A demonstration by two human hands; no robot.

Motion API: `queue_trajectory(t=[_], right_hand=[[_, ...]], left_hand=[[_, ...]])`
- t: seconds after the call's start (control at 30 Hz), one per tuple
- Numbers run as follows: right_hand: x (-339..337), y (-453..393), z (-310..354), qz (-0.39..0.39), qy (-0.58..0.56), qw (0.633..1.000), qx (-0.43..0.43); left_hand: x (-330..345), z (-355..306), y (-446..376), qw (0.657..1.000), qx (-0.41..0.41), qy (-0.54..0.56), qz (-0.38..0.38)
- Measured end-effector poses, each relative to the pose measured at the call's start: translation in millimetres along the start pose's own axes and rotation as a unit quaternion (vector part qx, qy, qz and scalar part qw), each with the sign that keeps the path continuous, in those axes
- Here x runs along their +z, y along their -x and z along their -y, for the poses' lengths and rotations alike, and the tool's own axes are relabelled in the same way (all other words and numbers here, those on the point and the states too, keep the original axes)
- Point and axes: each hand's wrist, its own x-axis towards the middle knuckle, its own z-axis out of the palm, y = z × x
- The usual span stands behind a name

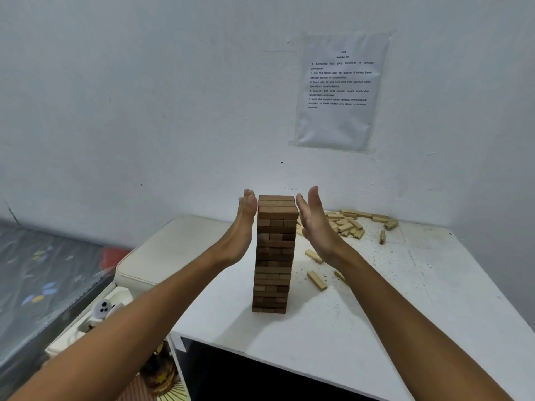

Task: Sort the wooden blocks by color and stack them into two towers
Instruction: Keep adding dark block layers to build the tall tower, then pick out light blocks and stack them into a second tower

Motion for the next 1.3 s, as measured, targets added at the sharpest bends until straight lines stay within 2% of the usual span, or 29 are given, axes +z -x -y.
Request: queue_trajectory(t=[0.47,1.3], right_hand=[[15,22,26,-0.010,0.010,1.000,0.005],[18,0,5,-0.034,0.031,0.999,0.018]], left_hand=[[2,-6,-1,1.000,-0.016,0.000,0.004],[4,-17,6,1.000,-0.013,-0.001,0.014]])
